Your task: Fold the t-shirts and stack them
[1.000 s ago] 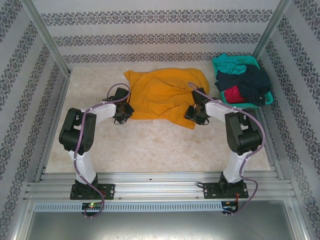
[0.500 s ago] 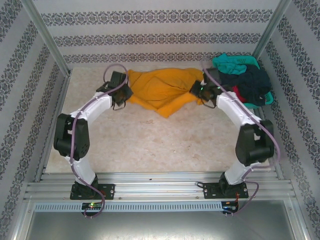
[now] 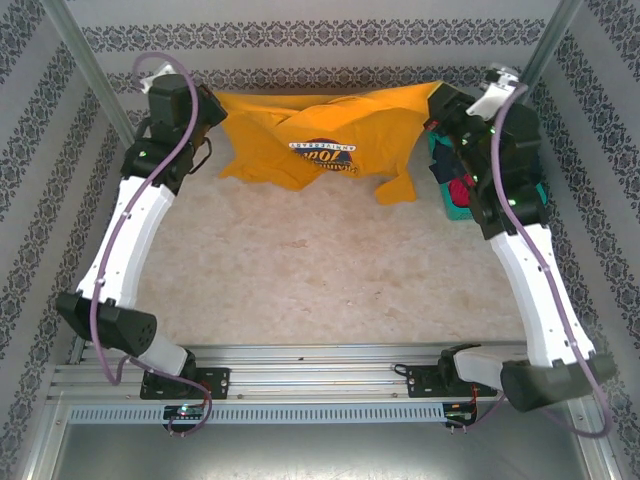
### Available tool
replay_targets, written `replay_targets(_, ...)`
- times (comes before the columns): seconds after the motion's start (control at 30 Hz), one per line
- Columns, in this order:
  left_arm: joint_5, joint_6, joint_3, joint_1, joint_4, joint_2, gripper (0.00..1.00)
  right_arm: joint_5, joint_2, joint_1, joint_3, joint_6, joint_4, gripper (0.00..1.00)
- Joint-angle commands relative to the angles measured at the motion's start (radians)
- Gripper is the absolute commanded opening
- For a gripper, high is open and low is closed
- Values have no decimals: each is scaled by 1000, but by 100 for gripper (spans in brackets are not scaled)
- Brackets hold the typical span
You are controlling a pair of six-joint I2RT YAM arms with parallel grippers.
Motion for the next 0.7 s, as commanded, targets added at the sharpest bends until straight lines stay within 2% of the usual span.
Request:
replay_targets(0.0,-45,57,26,8,-65,-62,0,24,-55,11,-4,-47,66,0)
replay_targets(0.13,-42,63,28,7,-69,-81,0,22,-42,12,42,-82,28,0)
replay_targets(0.27,-74,91,30,9,-59,-55,0,11,37,-2,68,-72,-7,0)
replay_targets(0.43,-36,8,-21,90,-38,-55,0,-45,177,-2,112,-53,24,0)
replay_targets(0.53,-46,16,-16,128,-33,-63,0,-97,290,-4,208,-59,30,0)
replay_targets(0.67,-79,73,76,149,-83,-67,0,-184,435,-8,414,-66,35,0)
